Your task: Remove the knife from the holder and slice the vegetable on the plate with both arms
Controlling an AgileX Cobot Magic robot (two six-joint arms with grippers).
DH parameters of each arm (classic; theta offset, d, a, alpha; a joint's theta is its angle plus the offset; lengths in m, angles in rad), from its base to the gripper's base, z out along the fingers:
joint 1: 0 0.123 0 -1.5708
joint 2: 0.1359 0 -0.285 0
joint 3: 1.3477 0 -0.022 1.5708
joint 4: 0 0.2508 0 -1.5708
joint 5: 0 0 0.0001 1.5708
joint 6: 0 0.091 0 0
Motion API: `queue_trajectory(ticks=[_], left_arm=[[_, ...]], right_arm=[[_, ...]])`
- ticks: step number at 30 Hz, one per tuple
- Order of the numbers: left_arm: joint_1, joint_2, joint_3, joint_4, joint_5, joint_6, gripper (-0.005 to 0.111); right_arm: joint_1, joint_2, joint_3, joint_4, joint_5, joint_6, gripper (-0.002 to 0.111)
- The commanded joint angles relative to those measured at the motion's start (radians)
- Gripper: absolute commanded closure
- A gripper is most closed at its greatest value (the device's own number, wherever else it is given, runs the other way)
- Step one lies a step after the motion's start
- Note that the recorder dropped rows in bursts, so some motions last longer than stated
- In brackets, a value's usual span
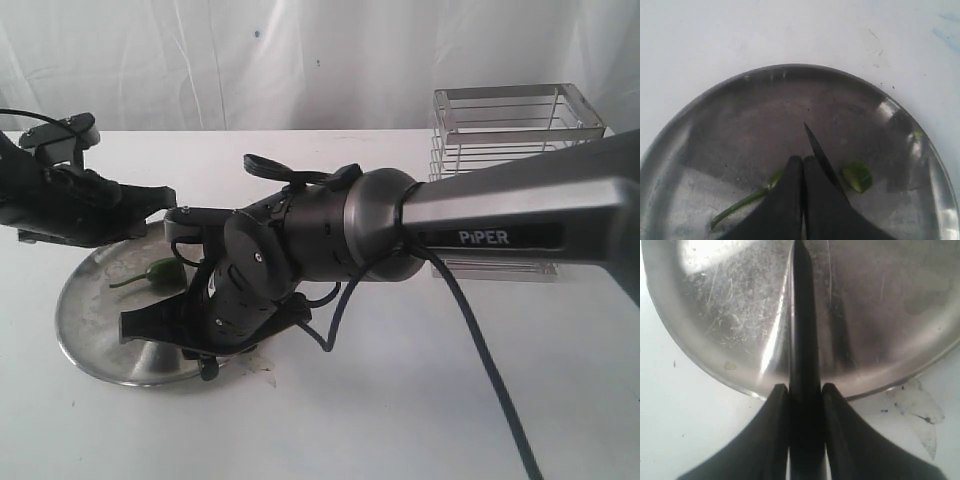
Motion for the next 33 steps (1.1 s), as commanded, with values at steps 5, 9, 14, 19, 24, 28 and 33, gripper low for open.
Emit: queue_trajectory(ticks=[5,9,14,19,24,28,33], left_arm=[[-0.003,0.095,0.000,-0.013,-0.034,-0.048,0.107],[-0.003,0.089,0.000,0.056,-0.102,-0.090,0.107],[-0.003,0.086,0.000,0.421,-0.174,-0.090,0.107],[-0.003,0.024,-0.002,0.444,-0.117,-0.136,0.107],[-0.003,-0.065,-0.127,0.446,0.152,-0.083,0.107],[-0.003,-0.087,-0.219,0.432,0.326,0.024,0.107],[-0.003,-0.045,-0.178,0.120,0.261,0.221,0.107]], right_arm=[[-0.010,-0.001,-0.005,0.018,0.003,-0.012,0.108],[-0.010,-0.001,-0.005,0.018,-0.001,-0.042,0.108],[-0.010,-0.001,-0.005,0.018,-0.001,-0.052,0.108],[-0.010,-0.001,-0.005,0.018,-0.001,-0.066,0.108],[-0.010,-0.001,-0.005,0.018,0.003,-0.072,0.108],[-0.010,-0.001,-0.005,0.018,0.009,-0.091,0.108],[-0.010,-0.001,-0.005,0.018,0.009,-0.094,0.108]])
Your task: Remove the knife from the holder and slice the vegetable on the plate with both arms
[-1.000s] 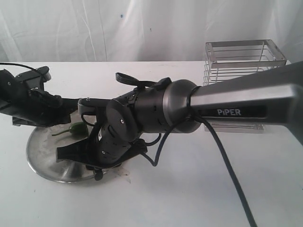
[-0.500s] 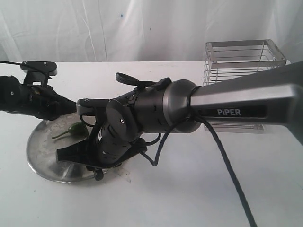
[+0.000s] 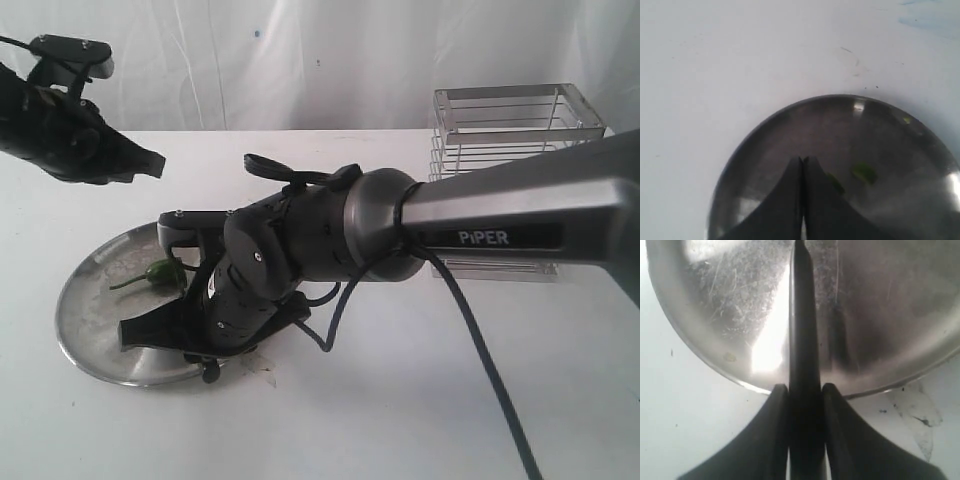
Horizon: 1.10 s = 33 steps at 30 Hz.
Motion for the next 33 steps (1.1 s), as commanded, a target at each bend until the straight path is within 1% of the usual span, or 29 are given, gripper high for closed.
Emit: queue_trajectory(ticks=[1,3,8,10,12,19,23,25,31,33], left_arm=[[-0.003,0.046,0.033,-0.321,-0.024,0.237,0.107],[-0.003,0.077,0.035,-0.472,-0.031,0.376,0.107],[-0.003,0.148,0.035,-0.772,-0.026,0.666,0.107],[-0.003,0.168,0.035,-0.853,-0.026,0.752,0.107],[-0.003,0.179,0.035,-0.896,-0.028,0.797,0.107],[-0.003,0.181,0.035,-0.907,-0.038,0.799,0.107],[-0.003,0.181,0.035,-0.907,-0.058,0.762,0.107],[-0.003,0.181,0.035,-0.907,-0.063,0.755,0.107],[-0.003,0.183,0.035,-0.907,-0.063,0.755,0.107],[-0.003,0.183,0.035,-0.907,-0.058,0.757,0.107]], right_arm=[[-0.010,-0.001,-0.005,0.003,0.002,-0.016,0.108],[-0.010,-0.001,-0.005,0.003,0.002,-0.016,0.108],[-0.010,-0.001,-0.005,0.003,0.004,-0.016,0.108],[-0.010,-0.001,-0.005,0.003,0.004,-0.016,0.108],[-0.010,-0.001,-0.005,0.001,0.001,-0.016,0.108],[-0.010,-0.001,-0.005,0.003,-0.031,0.015,0.108],[-0.007,-0.001,-0.005,-0.007,-0.031,0.041,0.108],[0.000,-0.001,-0.005,-0.028,-0.035,0.075,0.108],[0.023,-0.001,-0.005,-0.162,-0.085,0.260,0.108],[0.026,-0.001,-0.005,-0.180,-0.094,0.283,0.108]])
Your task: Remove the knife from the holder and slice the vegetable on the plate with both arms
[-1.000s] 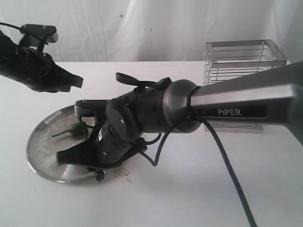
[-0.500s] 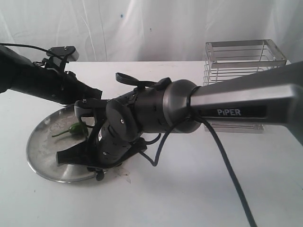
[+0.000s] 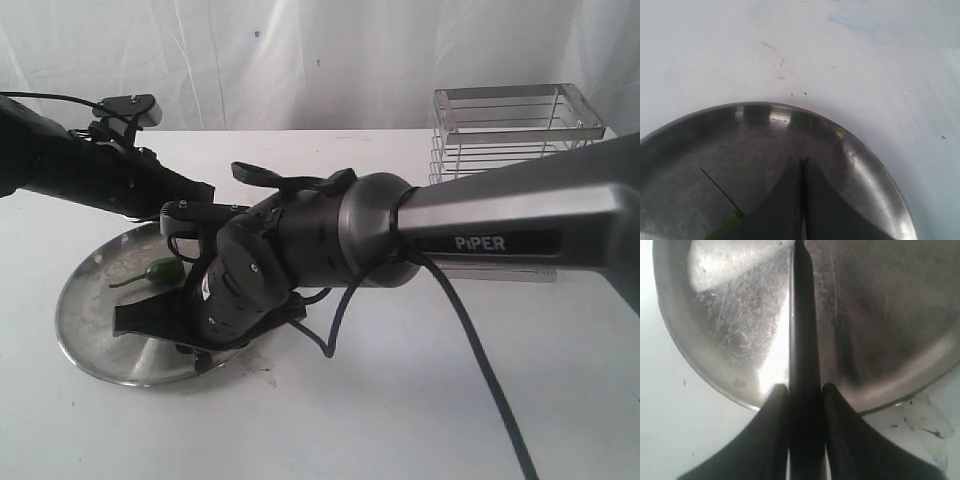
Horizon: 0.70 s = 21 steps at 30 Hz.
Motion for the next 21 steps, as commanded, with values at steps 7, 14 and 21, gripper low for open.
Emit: queue_trajectory(ticks=[7,14,21], left_arm=[[-0.003,0.002,0.006,-0.026,0.023,-0.004,0.107],[-0.003,0.037,0.009,-0.026,0.025,-0.002,0.107],[-0.003,0.054,0.009,-0.026,0.016,-0.002,0.107]], right_arm=[[0.012,0.017,-0.005,-0.065,-0.015,0.081,0.108],[0.034,0.026,-0.005,-0.065,-0.057,0.071,0.108],[0.034,0.040,-0.005,-0.065,-0.055,0.071,0.108]])
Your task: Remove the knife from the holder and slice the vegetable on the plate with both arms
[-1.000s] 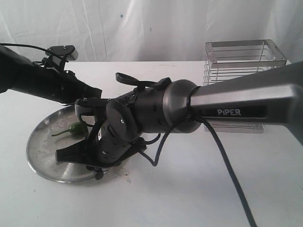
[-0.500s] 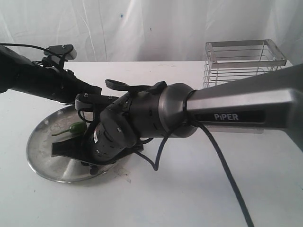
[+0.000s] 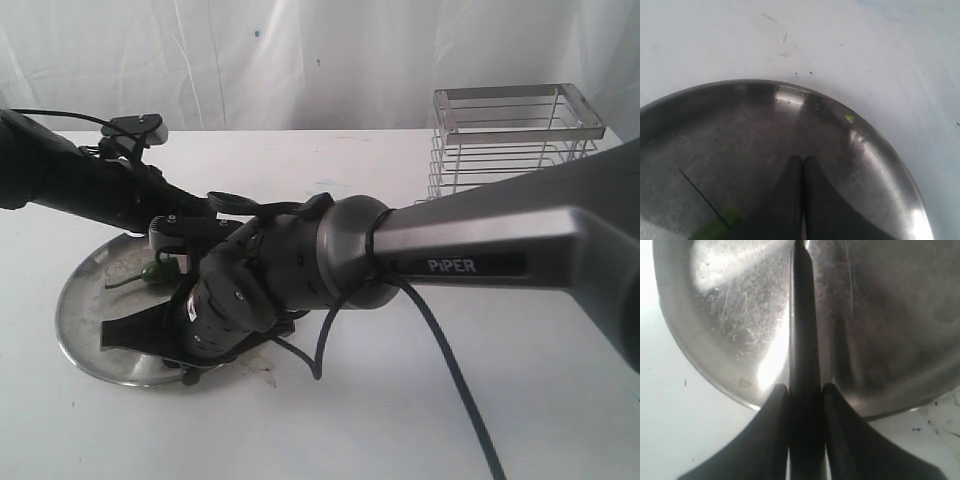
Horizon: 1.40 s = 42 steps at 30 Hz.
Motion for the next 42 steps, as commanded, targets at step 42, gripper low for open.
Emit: queue_trajectory(ticks=[42], left_arm=[[0.057,-0.013,0.039,-0.120,-0.017,-0.047,0.107]], right_arm=[[0.002,0.018,-0.005,-0.014,-0.008,-0.005,0.108]])
